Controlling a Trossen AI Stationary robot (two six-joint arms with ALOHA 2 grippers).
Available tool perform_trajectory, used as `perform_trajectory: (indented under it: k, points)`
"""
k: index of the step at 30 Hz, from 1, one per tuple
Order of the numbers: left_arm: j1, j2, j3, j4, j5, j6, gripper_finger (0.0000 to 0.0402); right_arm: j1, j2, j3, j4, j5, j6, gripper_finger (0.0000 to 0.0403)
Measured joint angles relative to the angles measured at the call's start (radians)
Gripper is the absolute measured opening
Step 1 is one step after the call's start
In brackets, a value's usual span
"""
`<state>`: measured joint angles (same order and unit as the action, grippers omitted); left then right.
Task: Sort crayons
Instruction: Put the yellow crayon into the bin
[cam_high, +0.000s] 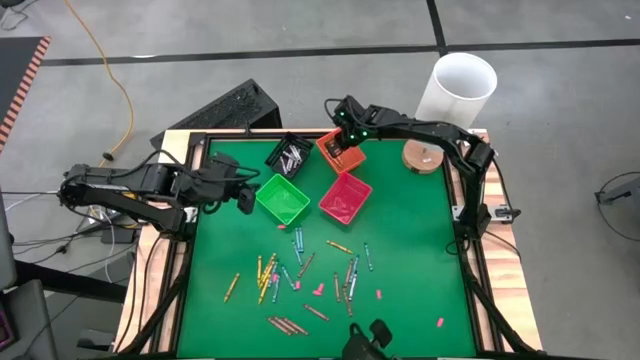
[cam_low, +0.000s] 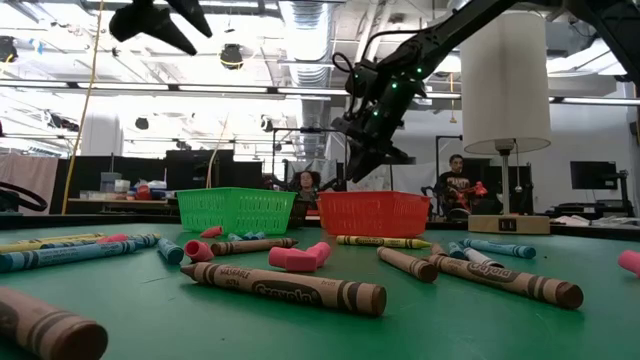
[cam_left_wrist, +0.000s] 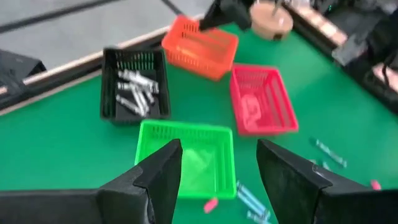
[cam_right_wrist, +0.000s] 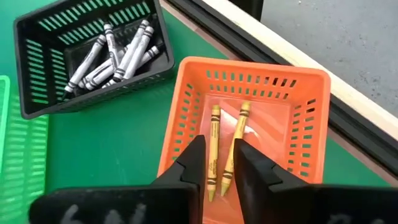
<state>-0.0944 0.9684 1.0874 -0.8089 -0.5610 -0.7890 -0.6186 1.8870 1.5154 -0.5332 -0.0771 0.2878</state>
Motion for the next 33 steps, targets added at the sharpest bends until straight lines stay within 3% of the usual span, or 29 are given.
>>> perform_trajectory:
  k: [6,9,17,23,33]
  points:
    - [-0.023,0.0,-0.005,-0.195,0.276,-0.084,0.0197,0.014,-0.014,0.0,0.032,-0.03,-0.005,0.0092]
    - [-0.079,0.0,-0.038,-0.271,0.348,-0.189,0.0197,0.022,-0.027,0.002,0.05,-0.04,-0.005,0.0092]
    - [-0.339,0.023,-0.168,-0.28,0.419,-0.576,0.0197,0.029,-0.03,0.002,0.049,-0.05,-0.007,0.0093]
    - [-0.511,0.133,-0.201,-0.251,0.434,-0.843,0.0197,0.029,-0.03,0.002,0.048,-0.057,-0.014,0.0093]
    - [-0.609,0.423,-0.201,0.003,0.556,-0.951,0.0197,0.029,-0.03,0.002,0.049,-0.062,-0.056,0.0093]
